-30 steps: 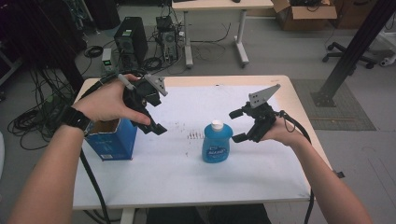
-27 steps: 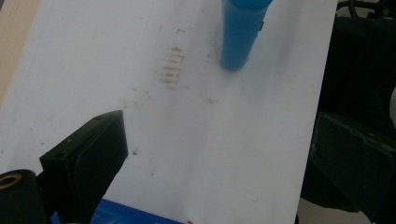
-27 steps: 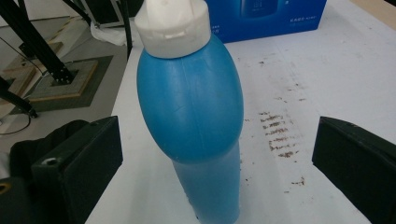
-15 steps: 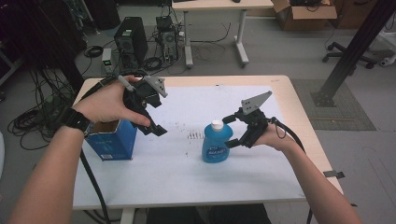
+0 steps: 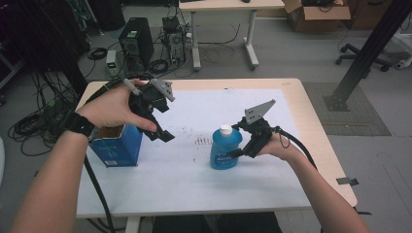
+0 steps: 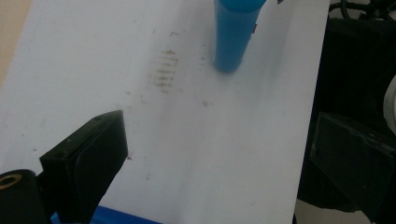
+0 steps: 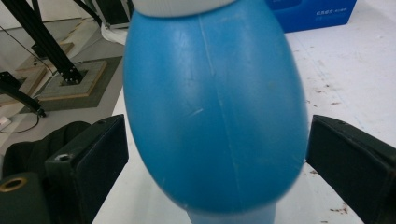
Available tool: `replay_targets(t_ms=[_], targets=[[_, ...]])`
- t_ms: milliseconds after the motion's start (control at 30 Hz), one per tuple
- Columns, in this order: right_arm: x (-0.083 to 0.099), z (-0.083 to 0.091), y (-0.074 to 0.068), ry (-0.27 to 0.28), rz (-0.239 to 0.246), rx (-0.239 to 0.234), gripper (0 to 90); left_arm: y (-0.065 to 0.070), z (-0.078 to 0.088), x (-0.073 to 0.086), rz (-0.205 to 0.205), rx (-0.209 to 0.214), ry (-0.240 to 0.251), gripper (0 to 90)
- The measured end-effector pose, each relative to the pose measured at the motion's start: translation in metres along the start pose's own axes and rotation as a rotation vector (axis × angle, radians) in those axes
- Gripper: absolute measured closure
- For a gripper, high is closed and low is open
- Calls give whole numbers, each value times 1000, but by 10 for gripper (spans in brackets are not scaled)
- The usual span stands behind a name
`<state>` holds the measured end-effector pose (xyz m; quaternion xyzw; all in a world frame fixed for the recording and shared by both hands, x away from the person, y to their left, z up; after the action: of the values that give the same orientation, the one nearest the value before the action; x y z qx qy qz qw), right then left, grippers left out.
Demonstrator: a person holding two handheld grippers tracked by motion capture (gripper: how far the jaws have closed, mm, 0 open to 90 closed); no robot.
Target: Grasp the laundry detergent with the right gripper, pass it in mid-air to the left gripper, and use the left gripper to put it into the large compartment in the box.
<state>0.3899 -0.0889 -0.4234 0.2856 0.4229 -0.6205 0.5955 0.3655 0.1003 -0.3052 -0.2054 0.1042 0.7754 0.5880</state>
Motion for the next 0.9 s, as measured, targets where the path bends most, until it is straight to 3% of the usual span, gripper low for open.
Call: replay_targets(t_ms=[400,900], targets=[[0,-11,-1,12,2,-17,98,2,1,1,-1,4,4,45],[5,-8,0,32,-3,-23,164,3,-3,-1,-7,15,1,45]])
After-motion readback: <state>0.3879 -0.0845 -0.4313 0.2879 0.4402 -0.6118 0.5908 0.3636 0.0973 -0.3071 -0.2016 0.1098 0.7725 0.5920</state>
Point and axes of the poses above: each handheld gripper's, and its own axes: z roughly backward along the jaws, x roughly out of its underside, y roughly to its right, the point moved 10 cm from there along -z, roughly forward along the jaws, and after that the axes turned 3 degrees about -x, right-handed, at the moved point
